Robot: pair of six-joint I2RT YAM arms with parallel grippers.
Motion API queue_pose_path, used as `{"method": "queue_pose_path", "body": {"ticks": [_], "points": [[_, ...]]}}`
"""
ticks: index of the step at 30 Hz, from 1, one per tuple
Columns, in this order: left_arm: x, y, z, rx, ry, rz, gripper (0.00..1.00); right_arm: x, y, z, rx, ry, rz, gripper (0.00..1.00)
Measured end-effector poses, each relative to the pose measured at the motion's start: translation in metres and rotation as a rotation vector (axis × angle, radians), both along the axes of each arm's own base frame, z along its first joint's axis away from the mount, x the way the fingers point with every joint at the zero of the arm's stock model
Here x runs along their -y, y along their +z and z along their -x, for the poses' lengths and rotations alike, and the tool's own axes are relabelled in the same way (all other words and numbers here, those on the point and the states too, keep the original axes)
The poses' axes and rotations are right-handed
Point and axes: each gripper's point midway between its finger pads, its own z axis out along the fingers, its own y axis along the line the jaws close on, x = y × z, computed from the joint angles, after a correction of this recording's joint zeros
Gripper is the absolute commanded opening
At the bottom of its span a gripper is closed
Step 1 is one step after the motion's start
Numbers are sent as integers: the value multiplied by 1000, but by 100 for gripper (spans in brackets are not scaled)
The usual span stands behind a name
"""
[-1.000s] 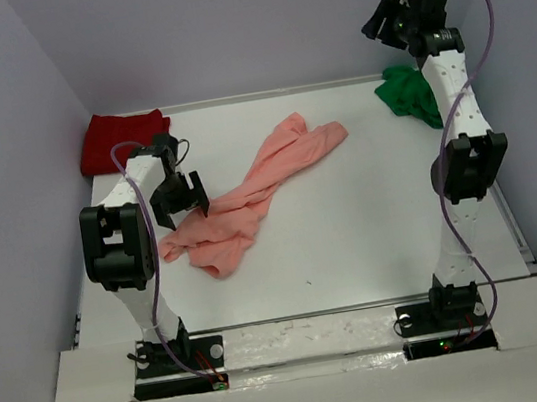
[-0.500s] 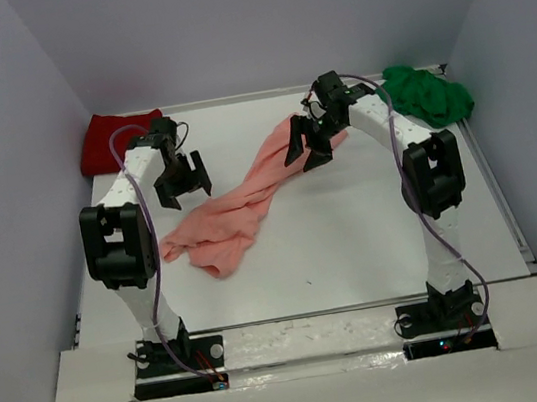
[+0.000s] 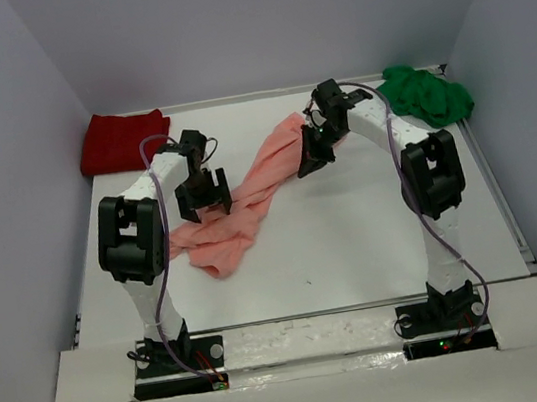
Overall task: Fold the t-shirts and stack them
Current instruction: Flatten out the tshirt
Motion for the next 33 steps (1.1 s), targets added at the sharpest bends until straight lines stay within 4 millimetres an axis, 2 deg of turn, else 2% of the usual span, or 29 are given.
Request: {"method": "queue_pose_path", "body": {"ticks": [3,7,10,13,19,25,29,33], "points": [[-2,-5,5,-15,1,-5,91,4,-25,-8,-18,-19,55,0],[-3,-12,13,-40,-1,-10,91,11,-70,-27,-33,-48,152,0],[-4,-14,16,-49,-1,-12,91,15,-89,-43,-20,-70,209,0],[-5,-15,18,-55,-1,-13,91,17,-93,-61,18,-95,240,0],[-2,-20,29,-87,-10,-6,91,14,-84,-107,141,-145,271,0],[27,-20,47,-119,-106,-1,91,2,-89,-128,173,-168,242,0],[52,-25,56,-170,-190,12,91,-21,-87,-133,195,-158,194,0],[80,-27,52,-201,-260,24,91,-55,-86,-132,210,-122,111,0]]}}
